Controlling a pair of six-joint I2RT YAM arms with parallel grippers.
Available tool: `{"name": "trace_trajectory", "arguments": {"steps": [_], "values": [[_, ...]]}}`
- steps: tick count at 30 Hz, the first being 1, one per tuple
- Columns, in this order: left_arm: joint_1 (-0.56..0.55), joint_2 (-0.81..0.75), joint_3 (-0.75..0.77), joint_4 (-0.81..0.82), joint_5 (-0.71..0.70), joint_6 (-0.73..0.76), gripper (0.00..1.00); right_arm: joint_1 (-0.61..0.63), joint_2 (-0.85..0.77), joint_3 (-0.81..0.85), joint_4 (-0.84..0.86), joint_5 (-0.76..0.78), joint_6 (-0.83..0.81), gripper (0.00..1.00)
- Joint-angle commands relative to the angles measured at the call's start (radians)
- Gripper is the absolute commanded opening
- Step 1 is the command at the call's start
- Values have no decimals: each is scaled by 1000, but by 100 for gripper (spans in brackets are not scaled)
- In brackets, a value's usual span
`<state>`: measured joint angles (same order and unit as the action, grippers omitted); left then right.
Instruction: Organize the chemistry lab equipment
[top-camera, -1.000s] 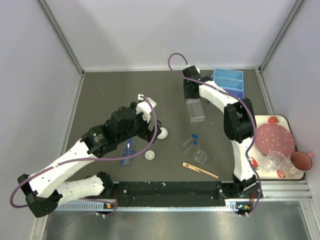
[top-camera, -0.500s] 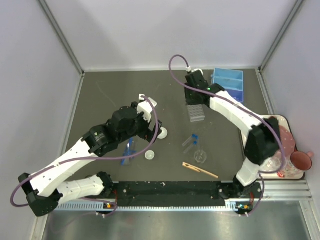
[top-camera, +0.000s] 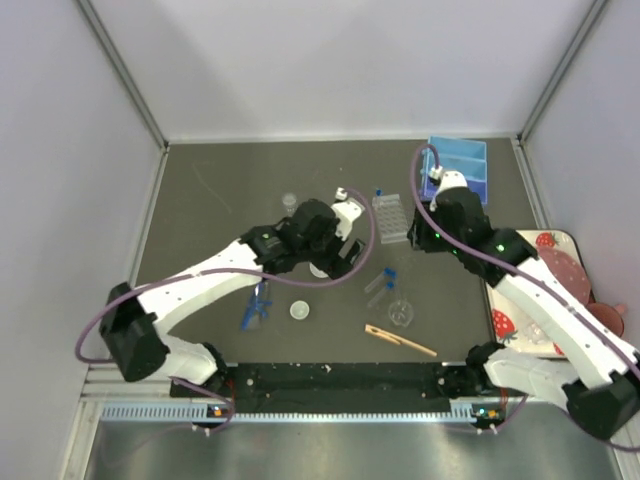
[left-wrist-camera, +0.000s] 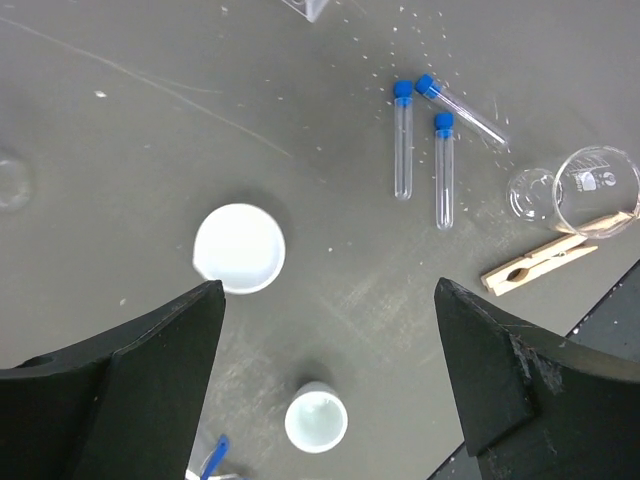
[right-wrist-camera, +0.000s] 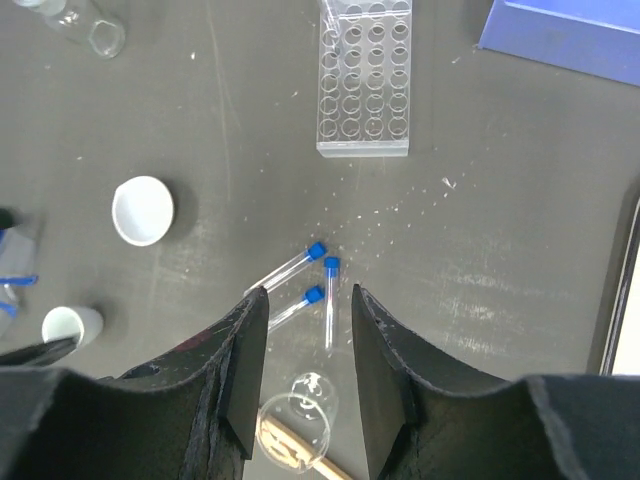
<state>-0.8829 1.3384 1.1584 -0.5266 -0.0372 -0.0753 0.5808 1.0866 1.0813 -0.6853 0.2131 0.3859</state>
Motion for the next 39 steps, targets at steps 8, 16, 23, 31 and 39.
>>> {"name": "trace_trajectory", "arguments": {"steps": [8, 16, 23, 31, 39], "values": [[-18, 386, 158, 155, 102, 107, 81, 8, -195, -84, -77, -40, 31, 40], [-30, 514, 169, 195, 145, 115, 74, 7, -208, -93, -83, -63, 24, 40], [-41, 558, 164, 221, 175, 103, 73, 7, -203, -90, -85, -66, 21, 40], [-57, 596, 159, 234, 186, 95, 70, 8, -208, -98, -85, -63, 28, 40], [-60, 650, 139, 258, 117, 106, 54, 7, -221, -109, -86, -69, 31, 40]]}}
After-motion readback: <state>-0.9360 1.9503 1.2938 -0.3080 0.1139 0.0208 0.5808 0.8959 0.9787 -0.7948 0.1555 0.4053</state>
